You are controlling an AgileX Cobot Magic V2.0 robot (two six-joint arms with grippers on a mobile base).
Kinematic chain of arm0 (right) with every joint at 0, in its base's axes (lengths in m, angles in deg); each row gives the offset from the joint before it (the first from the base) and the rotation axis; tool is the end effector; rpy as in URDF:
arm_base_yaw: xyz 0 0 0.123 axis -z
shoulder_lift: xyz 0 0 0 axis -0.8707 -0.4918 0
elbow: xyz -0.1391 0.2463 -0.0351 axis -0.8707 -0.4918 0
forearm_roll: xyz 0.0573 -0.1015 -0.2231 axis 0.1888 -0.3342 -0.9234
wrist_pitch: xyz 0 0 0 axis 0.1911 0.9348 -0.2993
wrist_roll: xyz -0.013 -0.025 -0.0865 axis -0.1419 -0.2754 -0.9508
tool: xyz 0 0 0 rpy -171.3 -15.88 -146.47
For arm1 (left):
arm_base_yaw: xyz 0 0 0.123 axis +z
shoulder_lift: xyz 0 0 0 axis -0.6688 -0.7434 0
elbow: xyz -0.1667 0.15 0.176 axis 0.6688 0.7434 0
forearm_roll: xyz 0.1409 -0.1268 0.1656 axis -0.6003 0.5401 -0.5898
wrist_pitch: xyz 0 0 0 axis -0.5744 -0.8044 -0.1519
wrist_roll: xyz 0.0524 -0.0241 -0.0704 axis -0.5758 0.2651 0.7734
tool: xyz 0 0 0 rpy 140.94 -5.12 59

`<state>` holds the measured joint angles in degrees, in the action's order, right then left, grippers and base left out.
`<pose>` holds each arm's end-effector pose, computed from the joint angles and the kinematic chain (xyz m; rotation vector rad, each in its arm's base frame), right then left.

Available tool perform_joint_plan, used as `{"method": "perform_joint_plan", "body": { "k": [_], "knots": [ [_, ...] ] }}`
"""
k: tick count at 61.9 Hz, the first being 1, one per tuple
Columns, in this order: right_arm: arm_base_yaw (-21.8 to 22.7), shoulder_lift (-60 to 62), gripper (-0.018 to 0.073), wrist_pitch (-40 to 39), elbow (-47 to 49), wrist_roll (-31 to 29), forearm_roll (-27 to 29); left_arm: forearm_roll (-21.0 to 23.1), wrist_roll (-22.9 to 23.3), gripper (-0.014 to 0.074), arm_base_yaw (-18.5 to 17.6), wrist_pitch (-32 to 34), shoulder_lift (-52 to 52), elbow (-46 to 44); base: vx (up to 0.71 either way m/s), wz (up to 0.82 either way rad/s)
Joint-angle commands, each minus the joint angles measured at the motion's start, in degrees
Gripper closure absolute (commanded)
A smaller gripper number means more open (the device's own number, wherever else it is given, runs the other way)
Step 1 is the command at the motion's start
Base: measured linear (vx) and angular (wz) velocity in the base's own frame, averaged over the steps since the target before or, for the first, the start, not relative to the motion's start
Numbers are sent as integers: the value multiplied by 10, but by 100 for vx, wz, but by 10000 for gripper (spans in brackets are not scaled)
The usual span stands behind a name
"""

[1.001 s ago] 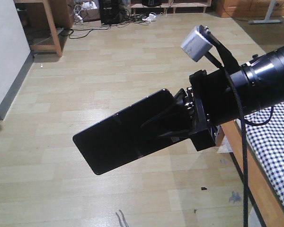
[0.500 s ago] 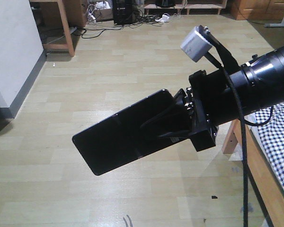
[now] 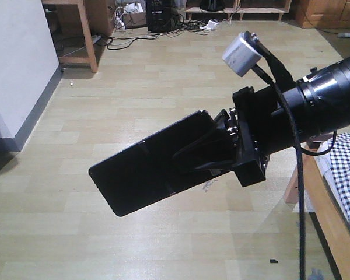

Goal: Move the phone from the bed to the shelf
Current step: 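Carry the phone in the right gripper while the base turns away from the bed, then keep holding the phone while the base drives across the room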

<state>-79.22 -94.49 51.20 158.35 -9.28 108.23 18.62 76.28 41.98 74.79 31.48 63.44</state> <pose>0.2289 0.1534 0.3656 -1.2278 2.0218 1.0900 0.0552 -0.0028 0.1818 0.0286 1.7282 -0.0220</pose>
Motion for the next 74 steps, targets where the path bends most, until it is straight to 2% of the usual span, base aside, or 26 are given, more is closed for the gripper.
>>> {"method": "perform_joint_plan", "body": {
  "k": [1,74],
  "knots": [
    [1,20,564,33,15,-2,49,6,2,596,-2,43,3,1,19,-1],
    [1,20,564,33,15,-2,49,6,2,596,-2,43,3,1,23,-1]
  ]
}}
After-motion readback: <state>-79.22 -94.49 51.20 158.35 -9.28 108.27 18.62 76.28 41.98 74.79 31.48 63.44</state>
